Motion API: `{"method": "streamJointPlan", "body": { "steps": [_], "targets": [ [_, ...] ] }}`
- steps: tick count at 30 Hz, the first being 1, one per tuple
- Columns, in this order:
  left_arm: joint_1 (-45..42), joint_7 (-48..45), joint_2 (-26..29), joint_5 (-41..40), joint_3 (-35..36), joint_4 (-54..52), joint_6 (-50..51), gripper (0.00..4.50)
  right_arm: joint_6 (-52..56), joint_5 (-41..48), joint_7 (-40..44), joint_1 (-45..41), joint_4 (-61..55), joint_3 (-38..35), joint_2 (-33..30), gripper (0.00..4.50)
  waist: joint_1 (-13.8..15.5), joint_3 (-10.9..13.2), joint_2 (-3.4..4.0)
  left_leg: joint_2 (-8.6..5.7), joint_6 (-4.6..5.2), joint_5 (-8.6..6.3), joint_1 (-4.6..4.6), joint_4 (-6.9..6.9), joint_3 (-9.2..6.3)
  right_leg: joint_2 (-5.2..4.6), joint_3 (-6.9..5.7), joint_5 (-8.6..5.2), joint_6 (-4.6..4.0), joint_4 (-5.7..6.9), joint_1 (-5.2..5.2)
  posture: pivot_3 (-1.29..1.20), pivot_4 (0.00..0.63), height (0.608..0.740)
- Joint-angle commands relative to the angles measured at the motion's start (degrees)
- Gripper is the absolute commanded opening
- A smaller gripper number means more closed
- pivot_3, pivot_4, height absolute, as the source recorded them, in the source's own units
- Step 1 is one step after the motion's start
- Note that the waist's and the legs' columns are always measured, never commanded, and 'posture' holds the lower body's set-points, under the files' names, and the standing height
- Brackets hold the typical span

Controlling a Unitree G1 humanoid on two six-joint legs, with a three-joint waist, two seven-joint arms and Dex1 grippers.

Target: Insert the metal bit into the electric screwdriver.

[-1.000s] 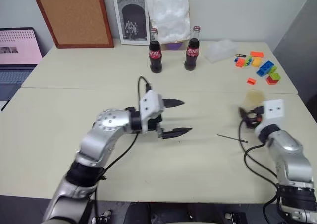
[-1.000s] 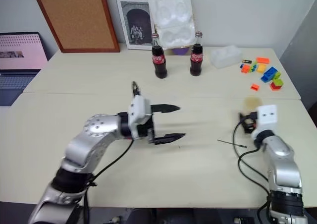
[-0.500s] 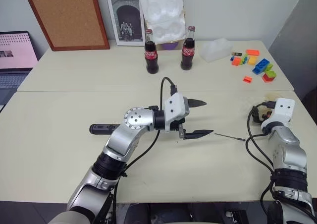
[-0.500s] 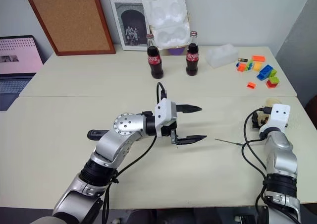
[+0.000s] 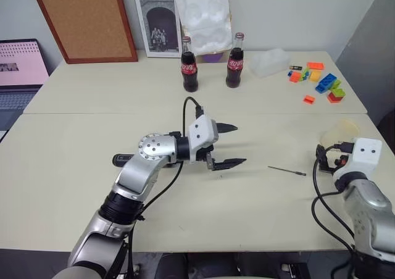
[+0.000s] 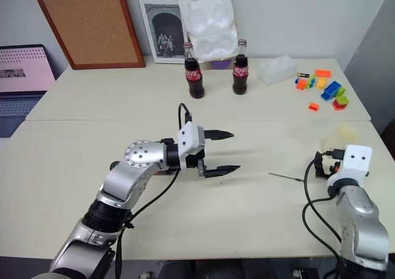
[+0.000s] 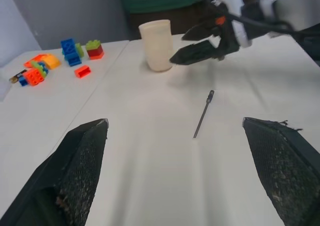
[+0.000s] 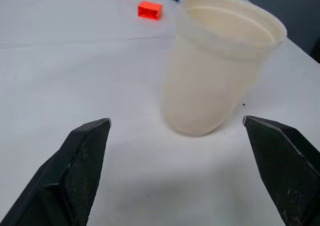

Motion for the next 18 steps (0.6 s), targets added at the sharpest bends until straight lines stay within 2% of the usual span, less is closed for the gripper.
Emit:
{"method": "streamJointPlan", "body": {
  "steps": [1,5,9,13,18],
  "targets": [
    [-0.92,-2.62,5.1,-3.5,6.19,-1.75,2.82,4.5,0.88,3.61,8.39,5.47,-9.28,-1.17,-5.61,4.46,-0.16,0.0,0.0,0.02,0.0,0.0,0.01,-0.01,-0.01,0.02,-0.01,-0.03,0.03,0.0,0.0,0.0,0.15,0.74],
    [-1.74,-4.74,10.18,-4.56,9.32,0.06,5.43,4.5,1.23,7.18,16.94,8.69,-13.76,-0.2,-12.27,4.46,-0.18,0.01,0.02,0.02,0.0,0.0,0.02,0.04,0.05,0.02,0.05,-0.1,0.16,0.0,0.0,0.0,0.15,0.74],
    [-1.69,-8.95,16.01,-4.49,10.38,0.57,6.48,4.5,0.87,14.04,27.08,7.37,-19.53,4.17,-18.46,4.46,-0.15,0.03,0.0,0.03,0.0,0.0,0.03,0.05,0.03,0.02,0.02,-0.1,0.16,0.0,0.02,0.0,0.15,0.74],
    [-1.52,-16.57,24.36,0.6,6.93,0.78,1.6,4.5,2.86,19.08,32.51,2.99,-21.1,8.56,-23.1,4.46,-0.07,0.07,-0.08,0.04,0.0,0.0,0.0,0.0,0.01,0.03,-0.01,-0.1,0.16,-0.08,0.01,0.0,0.15,0.74],
    [-3.5,-23.74,32.4,6.64,1.97,0.96,0.24,4.5,3.62,19.91,34.59,-1.86,-18.91,13.44,-26.07,4.46,0.14,0.16,-0.21,0.04,-0.01,-0.01,-0.05,0.02,0.02,0.01,-0.02,-0.15,0.07,-0.12,-0.01,0.0,0.15,0.74]
  ]
}}
